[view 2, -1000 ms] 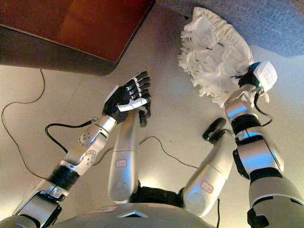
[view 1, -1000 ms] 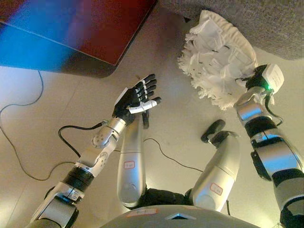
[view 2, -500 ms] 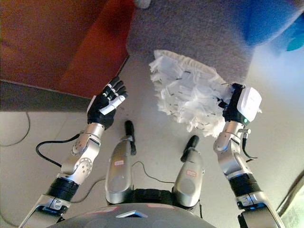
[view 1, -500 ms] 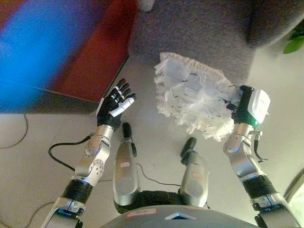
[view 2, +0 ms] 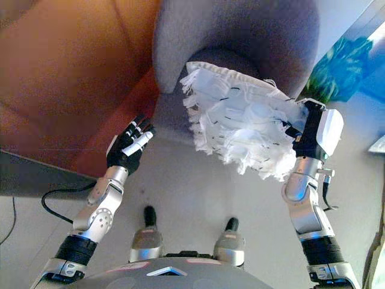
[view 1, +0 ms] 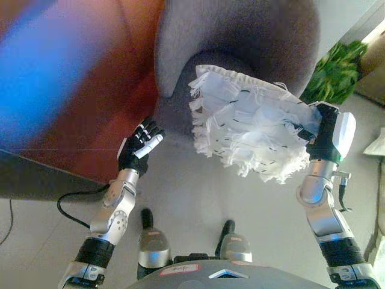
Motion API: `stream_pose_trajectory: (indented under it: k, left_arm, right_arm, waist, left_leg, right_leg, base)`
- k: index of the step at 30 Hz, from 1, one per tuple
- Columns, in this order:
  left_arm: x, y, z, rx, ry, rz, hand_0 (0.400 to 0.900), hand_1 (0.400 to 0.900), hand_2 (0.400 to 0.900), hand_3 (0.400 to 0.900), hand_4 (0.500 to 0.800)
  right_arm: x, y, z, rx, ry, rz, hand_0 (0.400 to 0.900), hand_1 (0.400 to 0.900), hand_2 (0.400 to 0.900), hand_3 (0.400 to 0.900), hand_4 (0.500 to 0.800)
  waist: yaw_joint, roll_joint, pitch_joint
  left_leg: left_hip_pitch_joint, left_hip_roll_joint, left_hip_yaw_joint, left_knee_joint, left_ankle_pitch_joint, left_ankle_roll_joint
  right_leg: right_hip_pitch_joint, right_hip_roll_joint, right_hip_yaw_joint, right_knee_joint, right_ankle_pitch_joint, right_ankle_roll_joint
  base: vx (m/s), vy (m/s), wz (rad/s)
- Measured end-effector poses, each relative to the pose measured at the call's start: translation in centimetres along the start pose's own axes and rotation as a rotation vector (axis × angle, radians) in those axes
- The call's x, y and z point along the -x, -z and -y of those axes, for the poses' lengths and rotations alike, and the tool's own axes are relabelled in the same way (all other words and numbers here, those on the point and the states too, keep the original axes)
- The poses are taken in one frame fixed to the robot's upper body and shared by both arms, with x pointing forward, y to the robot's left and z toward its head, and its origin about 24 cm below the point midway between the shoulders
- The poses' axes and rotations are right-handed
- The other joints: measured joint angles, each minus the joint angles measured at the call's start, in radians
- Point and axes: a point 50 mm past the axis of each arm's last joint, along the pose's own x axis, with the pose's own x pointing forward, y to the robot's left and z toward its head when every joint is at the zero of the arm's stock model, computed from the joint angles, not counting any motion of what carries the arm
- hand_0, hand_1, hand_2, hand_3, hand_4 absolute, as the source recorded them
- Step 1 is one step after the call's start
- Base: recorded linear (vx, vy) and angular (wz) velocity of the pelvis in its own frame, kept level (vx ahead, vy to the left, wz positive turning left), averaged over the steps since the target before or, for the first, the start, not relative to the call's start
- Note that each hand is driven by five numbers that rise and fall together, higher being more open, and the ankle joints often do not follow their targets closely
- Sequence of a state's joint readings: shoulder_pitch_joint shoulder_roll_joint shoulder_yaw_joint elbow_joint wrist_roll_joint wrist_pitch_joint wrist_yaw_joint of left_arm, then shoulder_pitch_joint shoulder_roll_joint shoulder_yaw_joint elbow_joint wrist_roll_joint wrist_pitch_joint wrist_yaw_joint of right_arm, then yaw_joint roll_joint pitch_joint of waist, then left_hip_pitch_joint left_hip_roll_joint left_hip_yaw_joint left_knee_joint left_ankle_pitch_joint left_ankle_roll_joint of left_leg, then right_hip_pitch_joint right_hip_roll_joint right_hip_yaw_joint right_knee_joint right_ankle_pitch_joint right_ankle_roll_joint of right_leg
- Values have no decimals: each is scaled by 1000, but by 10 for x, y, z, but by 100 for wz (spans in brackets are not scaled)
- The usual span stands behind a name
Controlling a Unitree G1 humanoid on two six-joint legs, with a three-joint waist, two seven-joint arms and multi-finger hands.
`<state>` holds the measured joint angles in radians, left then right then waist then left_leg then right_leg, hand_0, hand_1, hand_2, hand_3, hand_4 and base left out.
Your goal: Pick up the pillow and put it on the sofa.
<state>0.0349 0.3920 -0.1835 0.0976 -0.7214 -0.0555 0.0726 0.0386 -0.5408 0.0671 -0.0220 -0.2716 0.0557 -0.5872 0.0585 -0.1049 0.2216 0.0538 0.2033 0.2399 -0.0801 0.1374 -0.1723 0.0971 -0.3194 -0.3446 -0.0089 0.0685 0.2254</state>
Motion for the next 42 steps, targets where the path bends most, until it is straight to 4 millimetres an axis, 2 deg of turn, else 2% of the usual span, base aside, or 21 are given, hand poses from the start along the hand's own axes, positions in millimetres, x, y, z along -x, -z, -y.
stream_pose_trajectory:
  k: [4,7,10,13,20,25,26,30,33,35,42]
  left_arm:
    - [14,17,-8,3,-14,-81,900,900,900,900,800]
    - [26,30,-14,9,-29,-147,900,900,900,900,800]
    - [34,37,-21,12,-40,-188,900,900,900,900,800]
    - [37,39,-24,7,-36,-209,900,900,900,900,800]
    - [42,35,-35,-45,-2,-256,900,900,900,900,800]
    - [45,31,-41,-82,17,-288,900,900,900,900,800]
    - [45,31,-42,-89,16,-297,900,900,900,900,800]
    - [45,27,-46,-118,30,-314,900,900,900,900,800]
    - [41,21,-46,-131,56,-303,900,900,900,900,800]
    - [40,17,-48,-137,59,-301,900,900,900,900,800]
    - [40,14,-51,-155,60,-319,900,900,900,900,800]
  right_arm:
    - [-7,6,6,20,-47,-10,400,400,400,400,500]
    - [-15,11,10,41,-63,-26,400,400,400,400,500]
    - [-21,19,9,68,-63,-74,400,400,400,400,500]
    - [-21,31,7,102,-76,-141,400,400,400,400,500]
    - [-42,53,-12,158,-145,-339,400,400,400,400,500]
    - [-57,68,-10,140,-138,-486,400,400,400,400,500]
    - [-59,69,-10,135,-136,-512,900,900,900,900,800]
    - [-71,79,-6,129,-131,-638,900,900,900,900,800]
    - [-81,90,9,131,-77,-774,900,900,900,900,800]
    - [-90,90,21,114,-26,-813,900,900,900,900,800]
    - [-123,50,29,49,81,-685,900,900,900,900,800]
  waist:
    - [6,1,-42]
    - [32,-1,-60]
    - [53,-6,-65]
    - [90,-12,-69]
    - [159,-20,-65]
    - [202,-43,-53]
    - [205,-46,-52]
    - [226,-51,-45]
    - [256,-47,-40]
    - [279,-40,-25]
    - [302,-23,-3]
  left_leg:
    - [6,2,-19,0,0,-1]
    - [10,6,-28,0,1,-2]
    - [7,6,-59,0,5,-3]
    - [-1,6,-77,0,9,-5]
    - [-2,7,-117,0,17,-10]
    - [-4,7,-138,0,20,-13]
    - [-5,7,-140,0,20,-13]
    - [-28,13,-166,0,30,-17]
    - [-63,28,-183,0,38,-21]
    - [-78,37,-191,0,42,-23]
    - [-68,39,-188,0,43,-25]
  right_leg:
    - [36,7,-31,-25,2,4]
    - [50,12,-41,-33,3,4]
    - [78,17,-76,-46,4,5]
    - [89,21,-96,-52,4,5]
    - [129,31,-139,-68,4,5]
    - [147,37,-162,-76,4,6]
    - [148,38,-165,-77,4,6]
    - [145,48,-187,-77,4,6]
    - [117,65,-197,-78,5,0]
    - [102,76,-201,-78,7,-5]
    - [117,78,-201,-78,7,-8]
  base:
    - [122,-54,20]
    - [94,-62,27]
    - [86,-70,26]
    - [110,-80,18]
    - [92,-92,13]
    - [92,-117,15]
    - [43,-154,15]
    - [-43,-192,15]
    - [-55,-163,7]
    - [17,-76,0]
    - [43,52,-12]
